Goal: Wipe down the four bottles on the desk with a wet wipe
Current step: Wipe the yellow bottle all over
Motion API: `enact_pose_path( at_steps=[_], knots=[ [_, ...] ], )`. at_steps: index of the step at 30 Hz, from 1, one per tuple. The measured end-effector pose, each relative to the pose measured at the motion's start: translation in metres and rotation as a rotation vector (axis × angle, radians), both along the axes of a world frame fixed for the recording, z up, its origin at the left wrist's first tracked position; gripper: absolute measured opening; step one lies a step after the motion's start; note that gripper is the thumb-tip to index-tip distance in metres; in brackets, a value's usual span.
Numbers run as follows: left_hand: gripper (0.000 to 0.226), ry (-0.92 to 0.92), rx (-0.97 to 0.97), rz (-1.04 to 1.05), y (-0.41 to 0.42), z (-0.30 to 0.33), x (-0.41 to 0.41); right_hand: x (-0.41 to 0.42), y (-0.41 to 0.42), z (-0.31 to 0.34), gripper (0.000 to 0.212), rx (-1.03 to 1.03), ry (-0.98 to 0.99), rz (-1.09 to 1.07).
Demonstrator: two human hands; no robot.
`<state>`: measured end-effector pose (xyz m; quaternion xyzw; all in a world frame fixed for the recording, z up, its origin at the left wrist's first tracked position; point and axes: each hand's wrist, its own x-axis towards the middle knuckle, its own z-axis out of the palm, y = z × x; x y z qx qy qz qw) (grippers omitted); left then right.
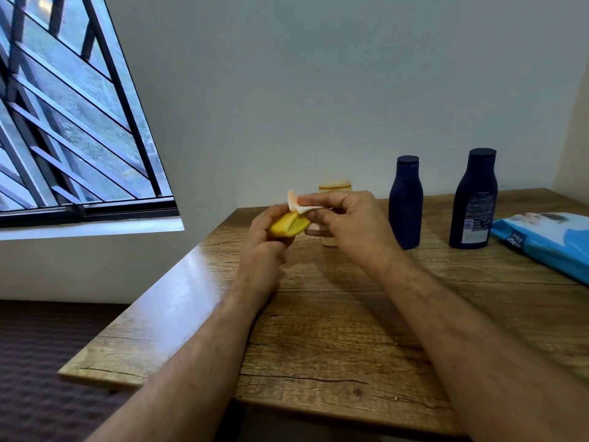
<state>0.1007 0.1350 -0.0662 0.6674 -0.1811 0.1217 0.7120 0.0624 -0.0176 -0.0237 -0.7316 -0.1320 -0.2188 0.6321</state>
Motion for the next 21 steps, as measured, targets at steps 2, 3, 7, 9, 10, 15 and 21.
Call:
enact_pose_path(
  at_steps=[2, 3, 7, 9, 10, 15, 21],
  knots=[
    [0.065, -0.142, 0.174, 0.116, 0.0, -0.003, 0.002, -0.001, 0.001, -0.001, 0.025, -0.03, -0.031, -0.023],
    [0.056, -0.187, 0.217, 0.154, -0.001, -0.003, 0.003, -0.001, 0.002, -0.003, 0.026, -0.044, -0.047, -0.043],
    [0.033, -0.161, 0.286, 0.246, -0.001, -0.004, 0.005, 0.001, 0.002, -0.006, 0.024, -0.225, -0.111, -0.172],
    [0.025, -0.083, 0.257, 0.236, -0.003, -0.004, 0.004, 0.0, 0.002, -0.008, 0.024, -0.405, -0.142, -0.196],
    [0.023, -0.062, 0.243, 0.237, -0.004, -0.003, 0.002, 0.0, 0.002, -0.01, 0.024, -0.477, -0.155, -0.2],
    [0.024, -0.119, 0.302, 0.306, -0.002, 0.0, 0.0, -0.003, 0.014, -0.011, 0.022, -0.693, -0.269, -0.175],
    [0.015, -0.161, 0.27, 0.284, -0.005, 0.005, -0.006, -0.006, 0.017, -0.009, 0.031, -0.726, -0.306, -0.281]
  ],
)
